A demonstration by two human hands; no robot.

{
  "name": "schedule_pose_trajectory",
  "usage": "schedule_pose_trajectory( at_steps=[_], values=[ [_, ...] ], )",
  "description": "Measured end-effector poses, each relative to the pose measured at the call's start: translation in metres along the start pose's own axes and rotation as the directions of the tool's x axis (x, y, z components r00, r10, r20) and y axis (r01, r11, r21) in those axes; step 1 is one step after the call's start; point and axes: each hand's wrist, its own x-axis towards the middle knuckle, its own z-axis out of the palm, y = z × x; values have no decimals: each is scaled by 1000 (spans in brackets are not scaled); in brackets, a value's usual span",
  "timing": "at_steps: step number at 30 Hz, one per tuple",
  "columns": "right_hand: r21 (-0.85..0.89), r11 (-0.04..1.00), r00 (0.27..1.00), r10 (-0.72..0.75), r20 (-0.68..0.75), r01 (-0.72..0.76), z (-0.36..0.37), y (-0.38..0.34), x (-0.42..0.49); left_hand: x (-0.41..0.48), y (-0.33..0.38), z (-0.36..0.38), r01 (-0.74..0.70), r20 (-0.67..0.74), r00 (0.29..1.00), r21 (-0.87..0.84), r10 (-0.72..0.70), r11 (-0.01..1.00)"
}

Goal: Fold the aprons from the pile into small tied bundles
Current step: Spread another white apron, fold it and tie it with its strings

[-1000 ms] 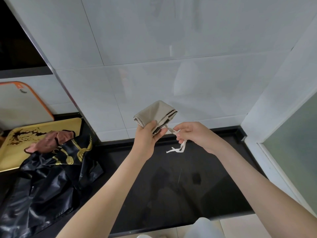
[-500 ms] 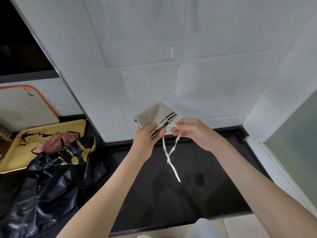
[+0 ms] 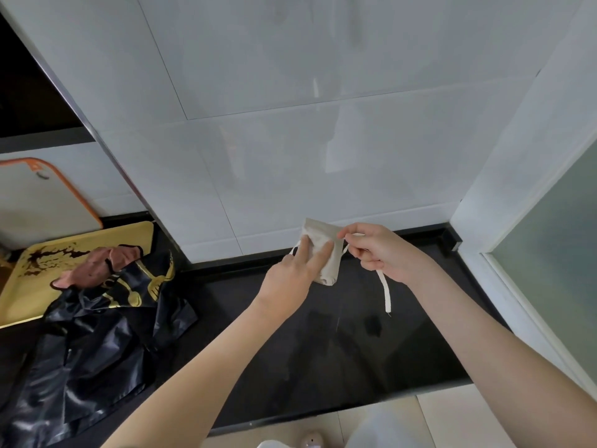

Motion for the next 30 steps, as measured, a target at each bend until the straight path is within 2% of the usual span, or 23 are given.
schedule_pose_trajectory(
  at_steps=[4, 6, 8, 11, 13, 15, 18, 21, 22, 23, 24, 25, 26, 27, 28, 30],
  values=[
    [-113, 991, 992, 63, -109, -75, 1, 21, 2, 2, 30, 15, -54, 138, 990, 148, 33, 988],
    [-200, 971, 982, 98, -163, -130, 2, 41, 4, 2, 48, 31, -61, 170, 985, 134, 38, 989],
    [-322, 935, 976, 87, -202, -150, -1, 66, 10, 5, 63, 50, -33, 286, 958, 26, 24, 999],
    [-572, 796, 976, 102, -192, -196, -4, 112, 18, -2, 83, 85, 8, 482, 875, -92, 37, 996],
    [-707, 672, 975, 127, -184, -222, -3, 143, 27, -13, 93, 119, 34, 527, 847, -181, 68, 983],
    [-808, 563, 984, 87, -154, -176, -1, 168, 33, -27, 101, 151, 49, 569, 813, -276, 122, 960],
    [-890, 449, 996, 37, -76, -84, 0, 193, 38, -46, 103, 165, 257, 563, 827, -401, 15, 879],
    [-923, 380, 998, 26, -55, -61, 4, 206, 37, -44, 95, 139, 466, 557, 828, -615, -69, 636],
    [-932, 356, 998, 29, -62, -68, 7, 208, 37, -48, 92, 135, 531, 550, 821, -633, -155, 564],
    [-935, 344, 997, 37, -73, -81, 9, 208, 38, -48, 89, 130, 631, 569, 771, -624, -286, 460],
    [-937, 336, 995, 53, -85, -98, 10, 207, 40, -46, 86, 129, 745, 627, 667, -574, -403, 340],
    [-935, 335, 992, 74, -98, -117, 11, 205, 41, -42, 83, 128, 862, 737, 489, -489, -467, 132],
    [-933, 335, 989, 98, -108, -135, 12, 205, 42, -38, 78, 130, 918, 855, 263, -364, -446, -157],
    [-930, 337, 987, 119, -112, -146, 13, 203, 43, -33, 74, 130, 885, 926, 89, -243, -368, -397],
    [-928, 339, 983, 142, -113, -156, 14, 203, 43, -30, 70, 132, 826, 943, 7, -193, -333, -530],
    [-924, 344, 979, 167, -115, -167, 14, 202, 44, -23, 63, 139, 796, 917, 5, -245, -398, -554]
  ],
)
